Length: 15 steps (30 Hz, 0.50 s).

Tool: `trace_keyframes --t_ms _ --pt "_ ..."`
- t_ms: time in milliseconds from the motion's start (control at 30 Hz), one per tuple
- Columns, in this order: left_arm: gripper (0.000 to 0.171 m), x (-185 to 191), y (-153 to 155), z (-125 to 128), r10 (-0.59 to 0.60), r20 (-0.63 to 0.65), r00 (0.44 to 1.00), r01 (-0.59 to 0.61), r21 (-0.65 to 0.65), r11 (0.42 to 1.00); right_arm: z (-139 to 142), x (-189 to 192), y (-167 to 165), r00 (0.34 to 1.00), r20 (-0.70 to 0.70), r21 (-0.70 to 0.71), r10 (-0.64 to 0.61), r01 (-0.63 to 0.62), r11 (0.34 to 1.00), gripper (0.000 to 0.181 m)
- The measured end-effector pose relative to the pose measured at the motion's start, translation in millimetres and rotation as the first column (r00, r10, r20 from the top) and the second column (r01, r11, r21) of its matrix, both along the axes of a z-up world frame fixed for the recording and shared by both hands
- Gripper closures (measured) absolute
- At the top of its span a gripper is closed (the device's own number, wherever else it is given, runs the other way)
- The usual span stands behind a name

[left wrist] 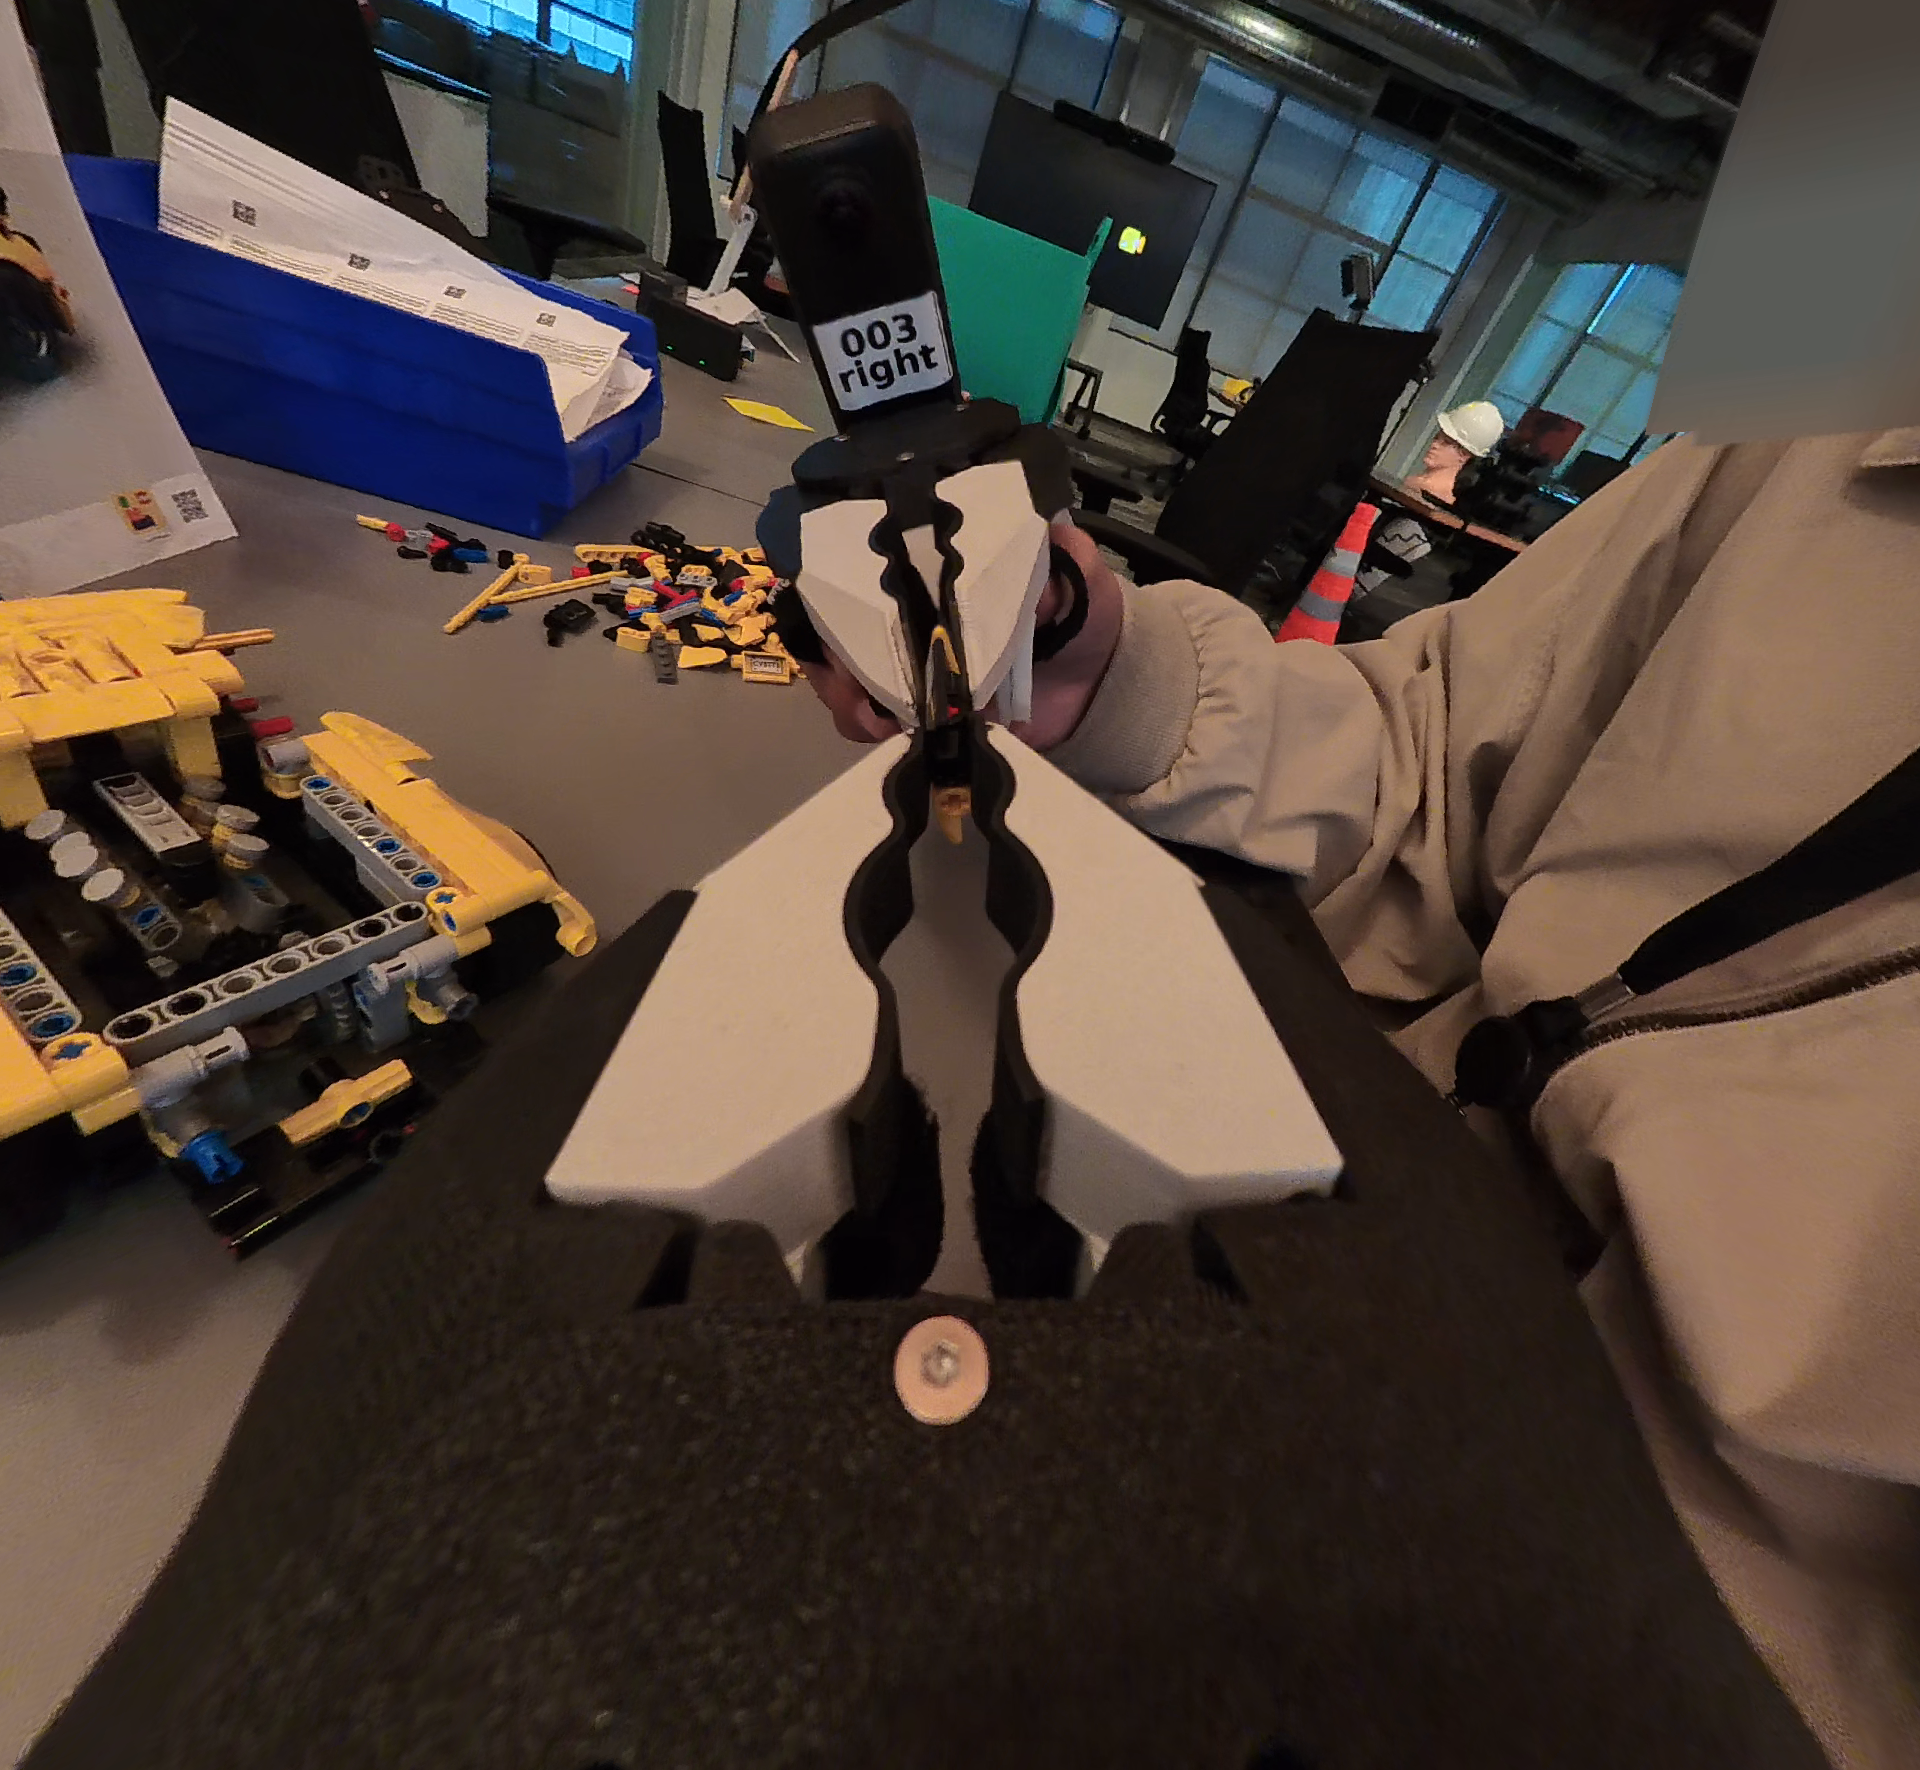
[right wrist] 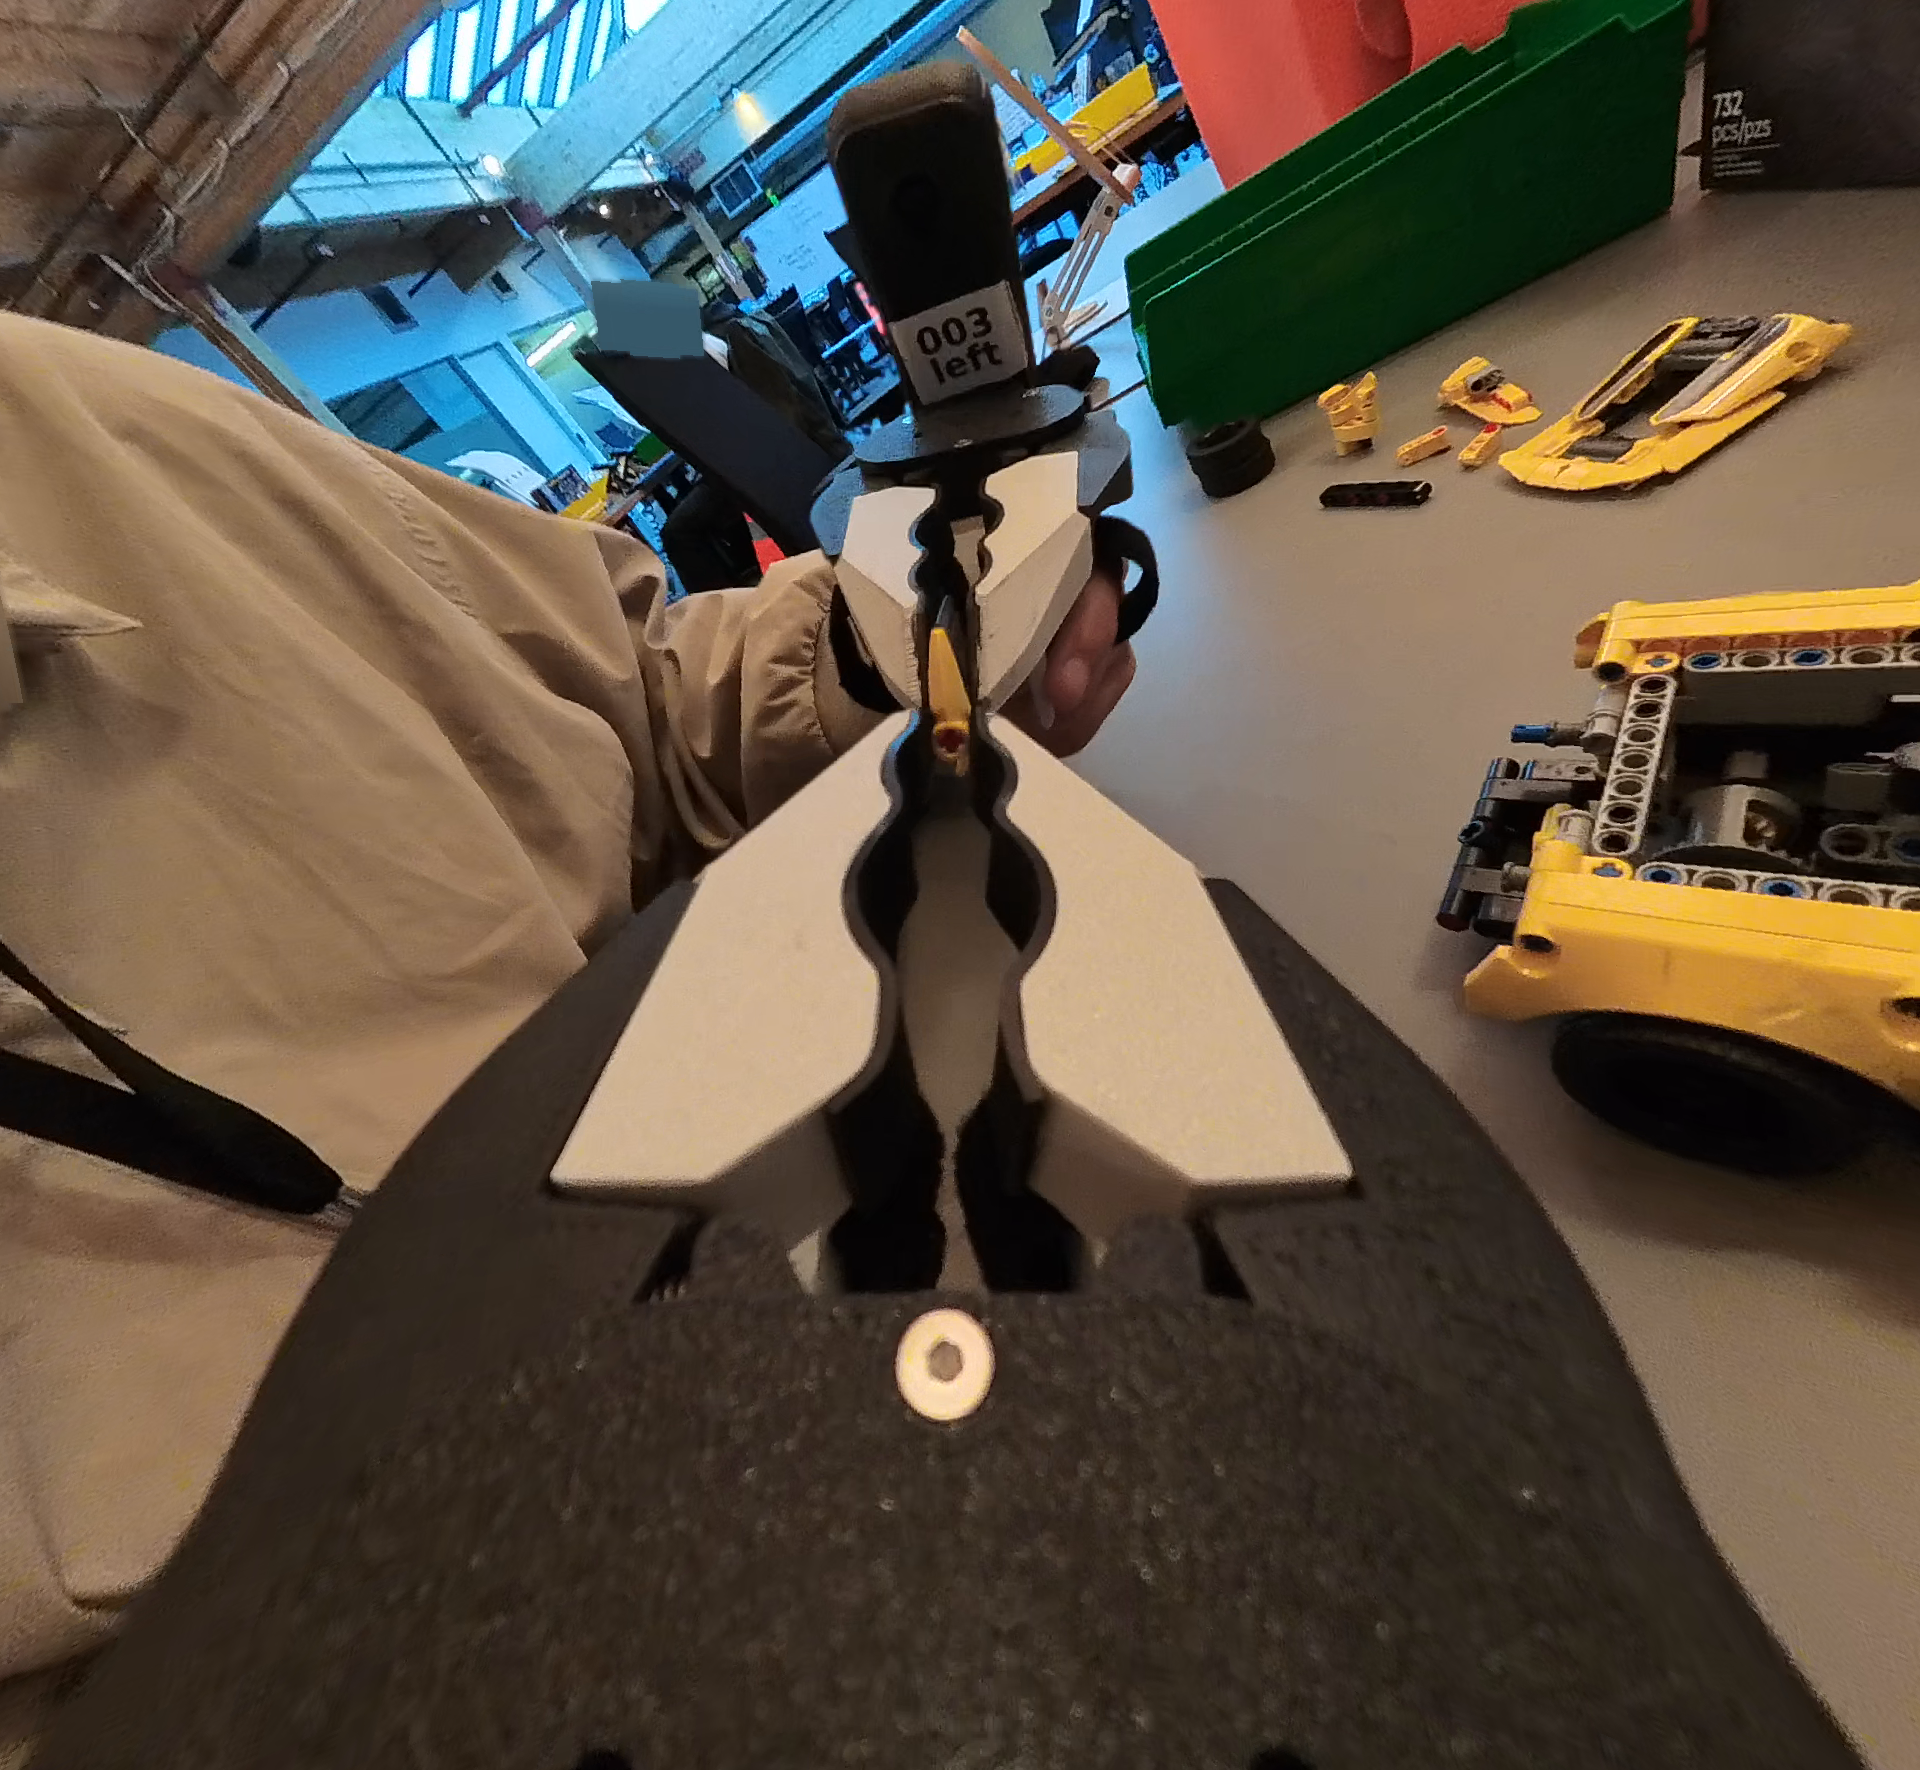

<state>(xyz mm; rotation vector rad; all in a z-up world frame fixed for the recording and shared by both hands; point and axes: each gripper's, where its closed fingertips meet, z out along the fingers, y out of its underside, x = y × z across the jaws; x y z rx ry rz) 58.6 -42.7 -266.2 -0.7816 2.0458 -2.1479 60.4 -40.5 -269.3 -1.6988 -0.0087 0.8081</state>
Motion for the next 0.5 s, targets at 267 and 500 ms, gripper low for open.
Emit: trace_keyframes --t_ms 267,500 --pt "0.166 10.1 47.0 21.1 0.098 -0.009 0.995 -0.099 -0.153 0.983 25.9 97.0 -73.6 0.961 -0.1 0.075 -0.256 0.264 0.962 0.176" --pt "0.166 14.0 36.8 8.9 0.082 -0.081 0.993 -0.094 -0.153 0.984 -97.9 194.0 -148.3 0.707 0.476 -0.522 -0.523 0.706 0.479 0.175"
